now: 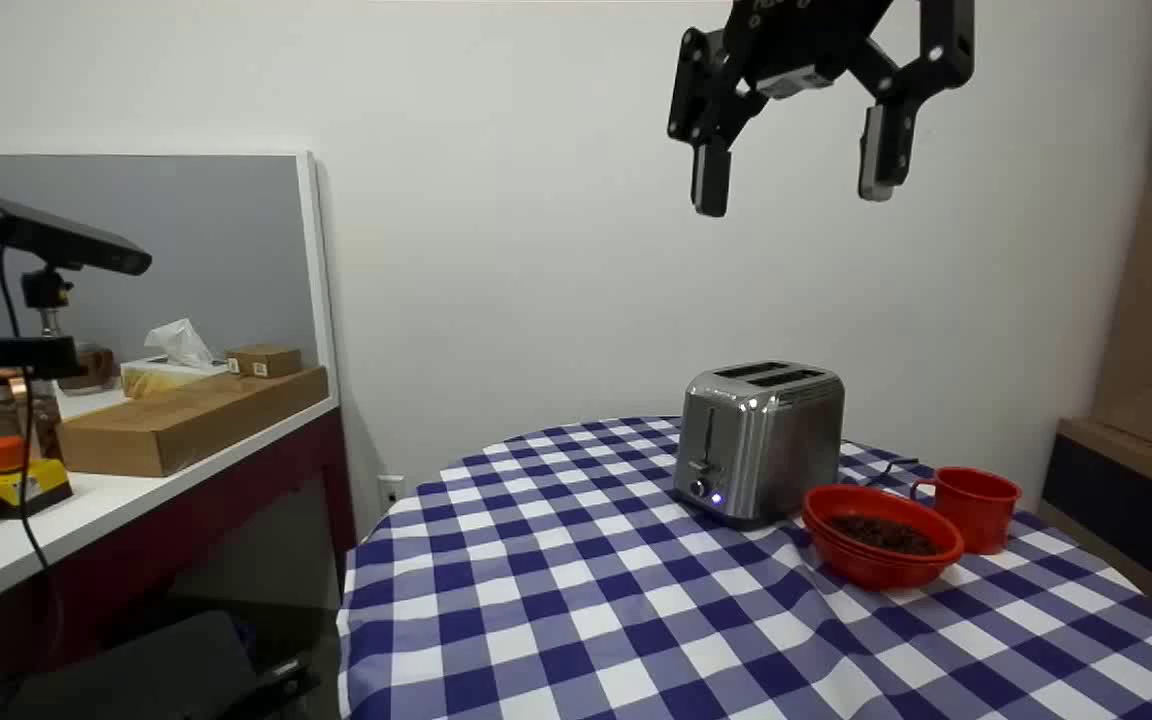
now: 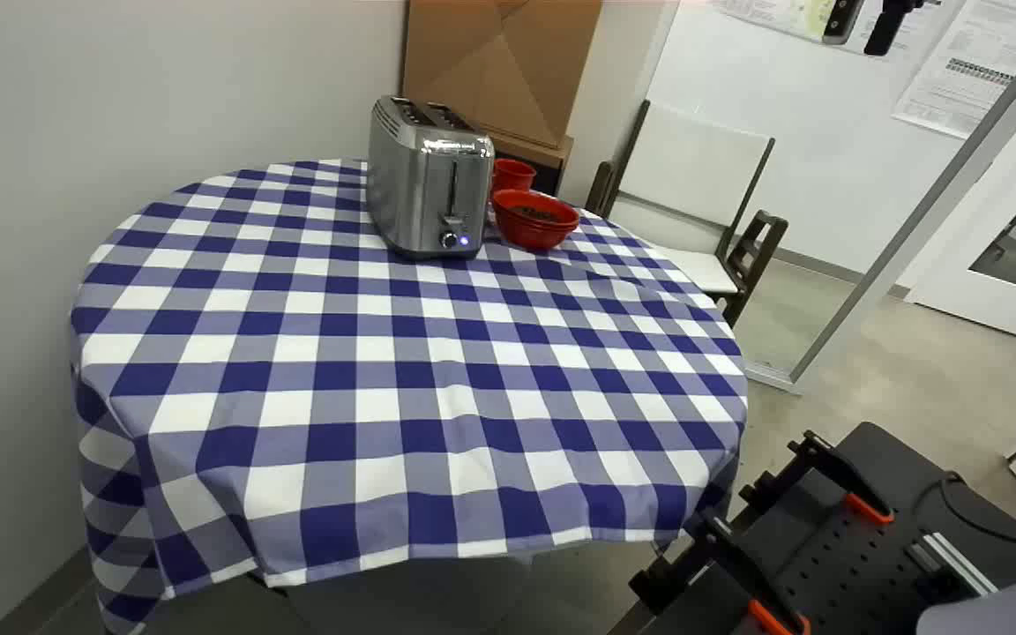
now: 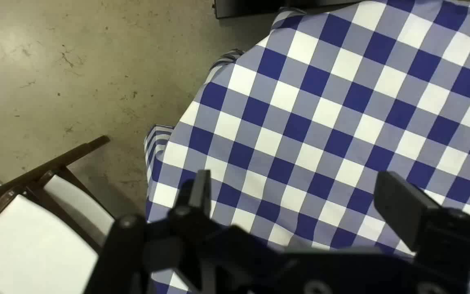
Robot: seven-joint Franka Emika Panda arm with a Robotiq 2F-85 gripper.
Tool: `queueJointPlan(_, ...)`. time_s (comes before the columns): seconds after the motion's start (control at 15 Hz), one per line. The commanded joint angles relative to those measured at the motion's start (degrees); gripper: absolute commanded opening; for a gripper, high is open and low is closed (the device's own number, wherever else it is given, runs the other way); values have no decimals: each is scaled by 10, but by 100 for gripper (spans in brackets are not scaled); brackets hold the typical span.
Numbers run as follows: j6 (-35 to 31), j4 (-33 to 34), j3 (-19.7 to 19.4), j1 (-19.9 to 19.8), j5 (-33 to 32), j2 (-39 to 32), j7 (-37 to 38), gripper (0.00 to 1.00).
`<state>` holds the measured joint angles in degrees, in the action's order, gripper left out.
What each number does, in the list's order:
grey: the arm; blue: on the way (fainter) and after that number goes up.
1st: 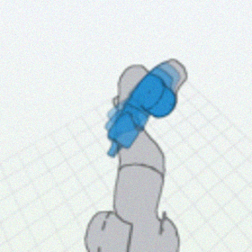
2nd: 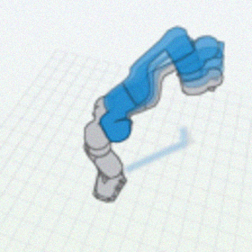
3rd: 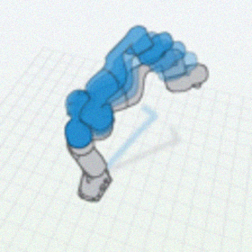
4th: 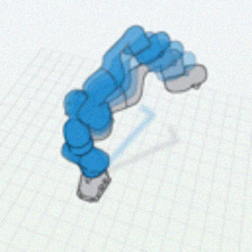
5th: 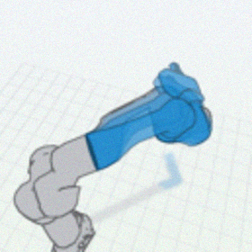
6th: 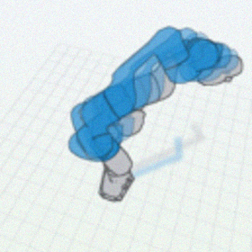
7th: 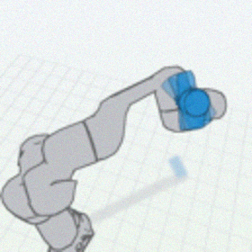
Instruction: Turn off the toaster
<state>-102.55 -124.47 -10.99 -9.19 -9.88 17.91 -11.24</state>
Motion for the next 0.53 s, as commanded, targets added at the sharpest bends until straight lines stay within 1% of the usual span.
queueJointPlan(0.0,1,1,-1,1,0,0,0,100)
queueJointPlan(0.13,-8,0,4,2,-1,-7,11,100)
queueJointPlan(0.47,-77,-7,27,17,3,-42,52,100)
